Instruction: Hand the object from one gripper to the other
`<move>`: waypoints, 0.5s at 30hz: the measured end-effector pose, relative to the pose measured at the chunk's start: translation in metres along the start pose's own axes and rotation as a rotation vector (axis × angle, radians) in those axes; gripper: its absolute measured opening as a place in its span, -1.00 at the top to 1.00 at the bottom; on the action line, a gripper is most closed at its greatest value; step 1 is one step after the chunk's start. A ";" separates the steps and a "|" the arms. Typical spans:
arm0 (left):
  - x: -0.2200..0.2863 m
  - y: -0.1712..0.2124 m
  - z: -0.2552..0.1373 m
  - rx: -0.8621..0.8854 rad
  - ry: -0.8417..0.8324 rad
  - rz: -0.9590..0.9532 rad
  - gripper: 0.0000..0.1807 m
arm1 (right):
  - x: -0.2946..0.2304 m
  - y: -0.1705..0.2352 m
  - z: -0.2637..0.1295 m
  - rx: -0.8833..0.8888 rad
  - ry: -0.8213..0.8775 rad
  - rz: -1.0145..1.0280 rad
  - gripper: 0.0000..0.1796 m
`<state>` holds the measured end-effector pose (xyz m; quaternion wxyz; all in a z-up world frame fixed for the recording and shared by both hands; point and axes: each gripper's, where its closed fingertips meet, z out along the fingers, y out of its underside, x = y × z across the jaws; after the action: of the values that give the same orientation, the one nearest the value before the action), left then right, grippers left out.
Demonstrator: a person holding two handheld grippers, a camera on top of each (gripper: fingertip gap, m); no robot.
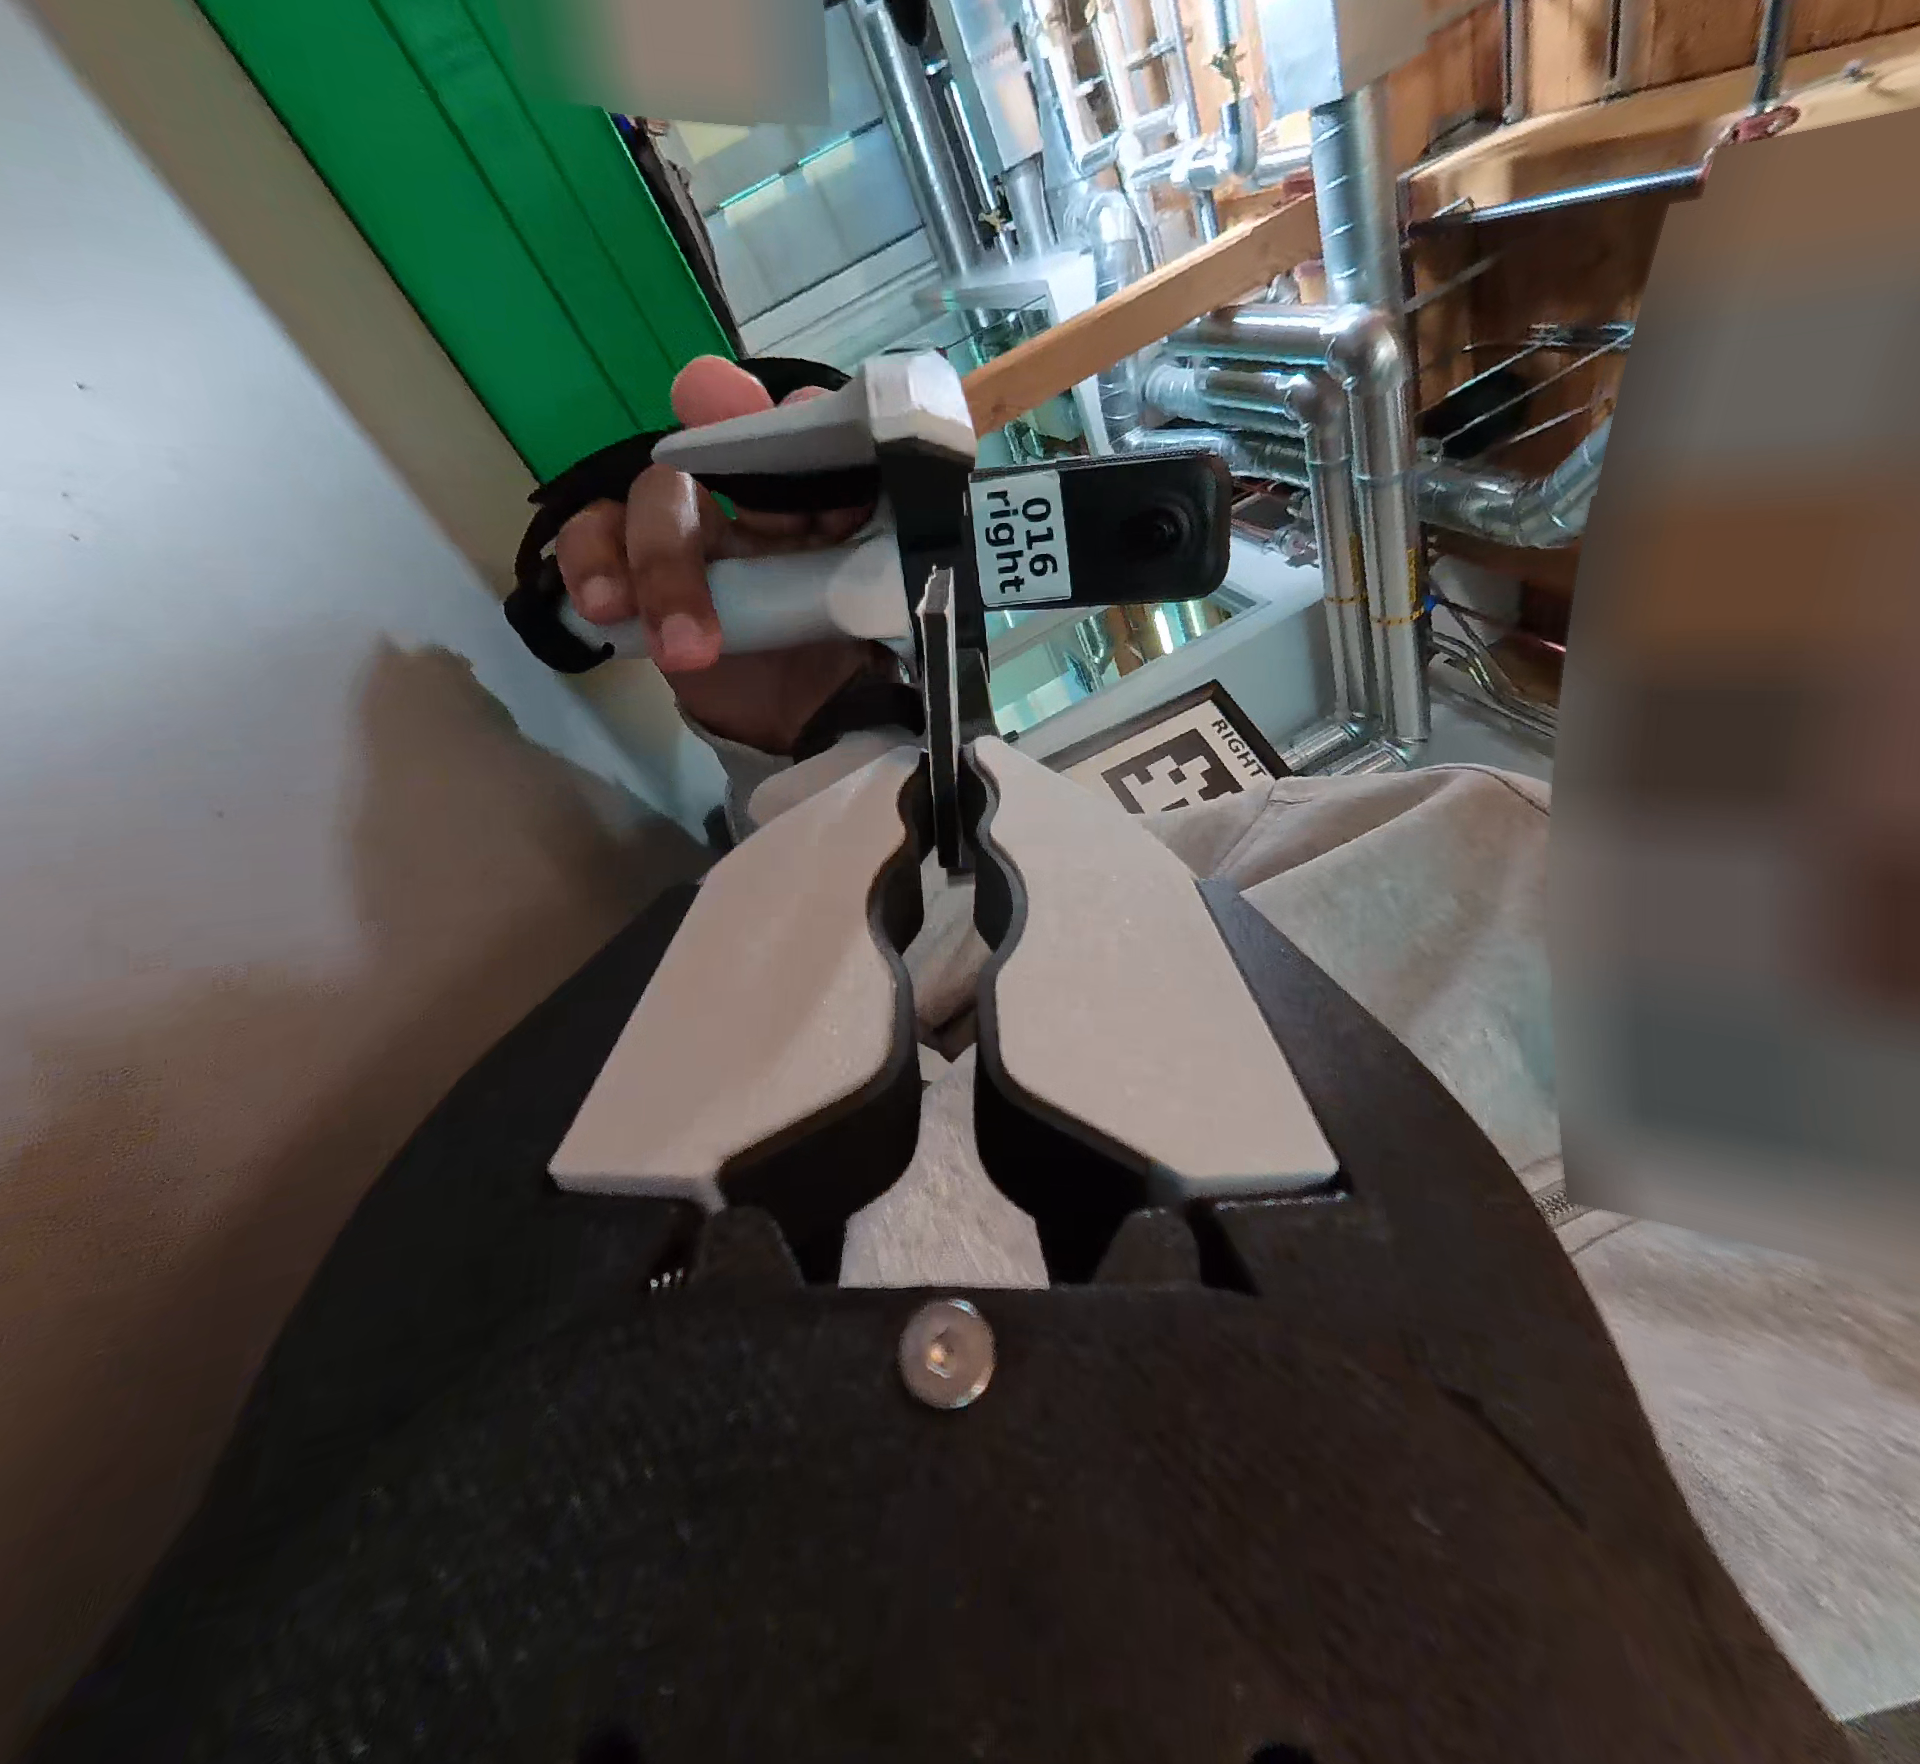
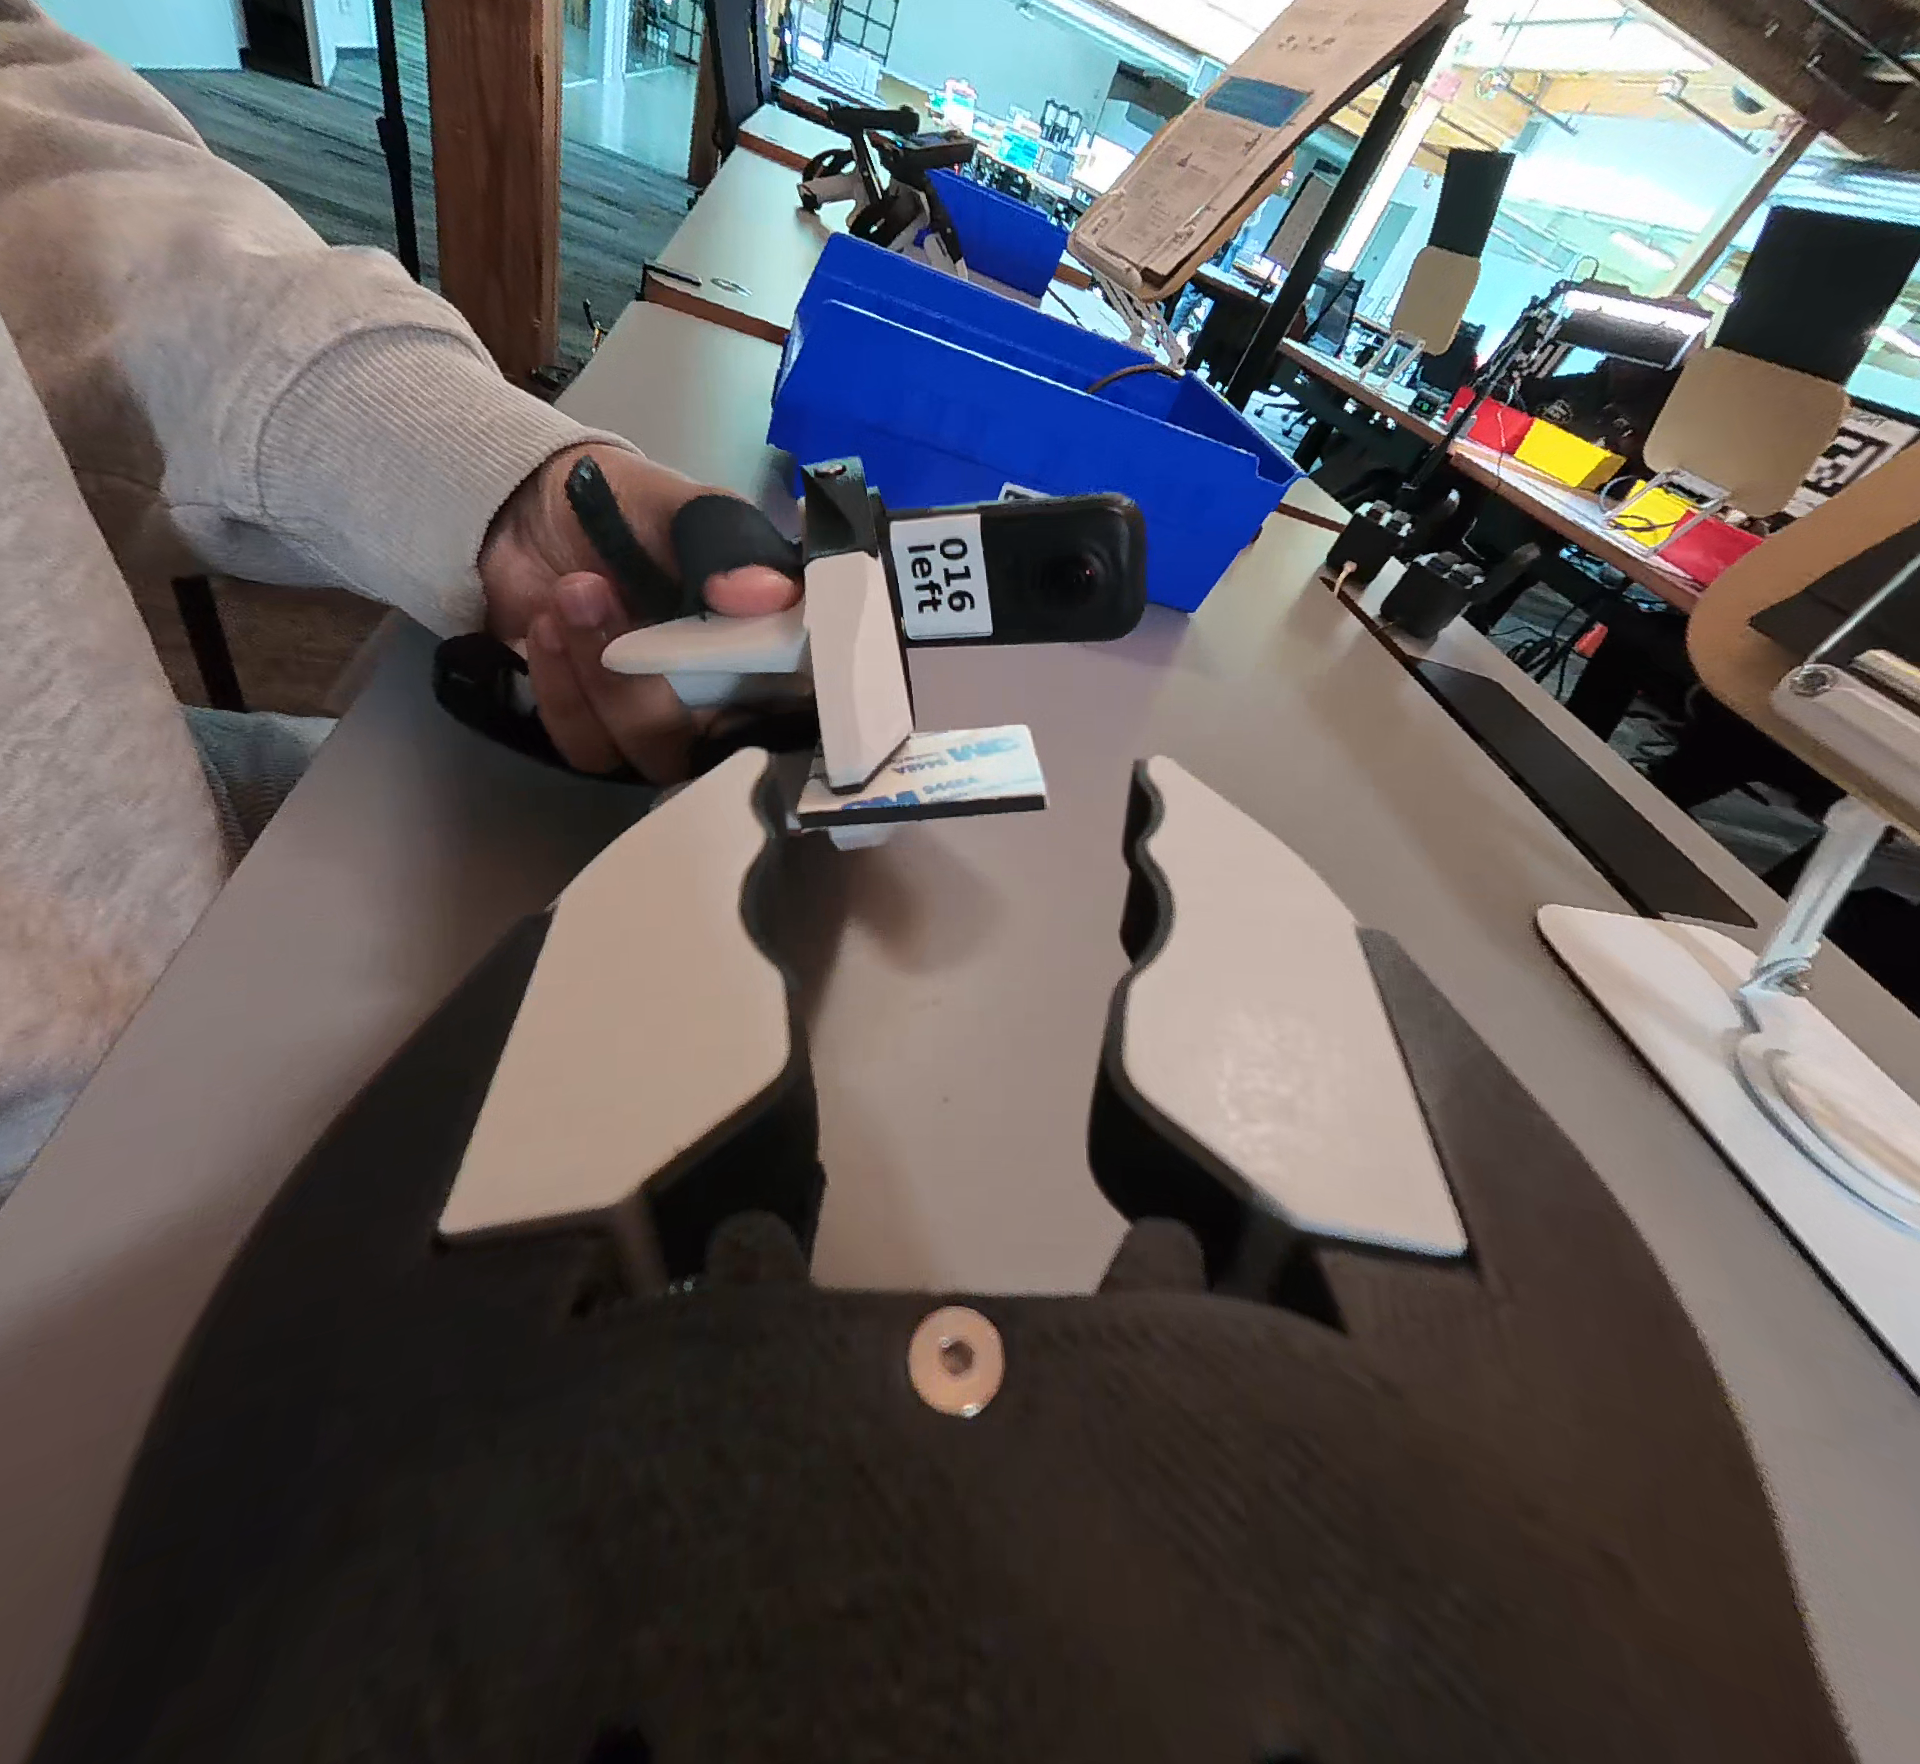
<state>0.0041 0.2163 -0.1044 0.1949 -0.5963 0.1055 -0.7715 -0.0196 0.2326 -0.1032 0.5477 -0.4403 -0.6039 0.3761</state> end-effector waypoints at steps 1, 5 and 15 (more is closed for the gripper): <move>0.000 0.000 0.000 0.000 0.004 -0.007 0.96 | 0.000 -0.001 -0.001 0.007 -0.006 0.007 0.31; 0.003 0.000 0.000 0.002 0.027 -0.015 0.96 | -0.008 -0.003 0.000 0.018 -0.057 0.032 0.47; -0.007 -0.012 -0.003 0.088 -0.059 0.037 0.63 | 0.004 0.003 -0.001 -0.044 0.016 0.063 0.49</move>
<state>0.0006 0.2299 -0.1067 0.2382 -0.6078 0.0764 -0.7537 -0.0178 0.2372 -0.1051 0.5306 -0.4739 -0.5935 0.3763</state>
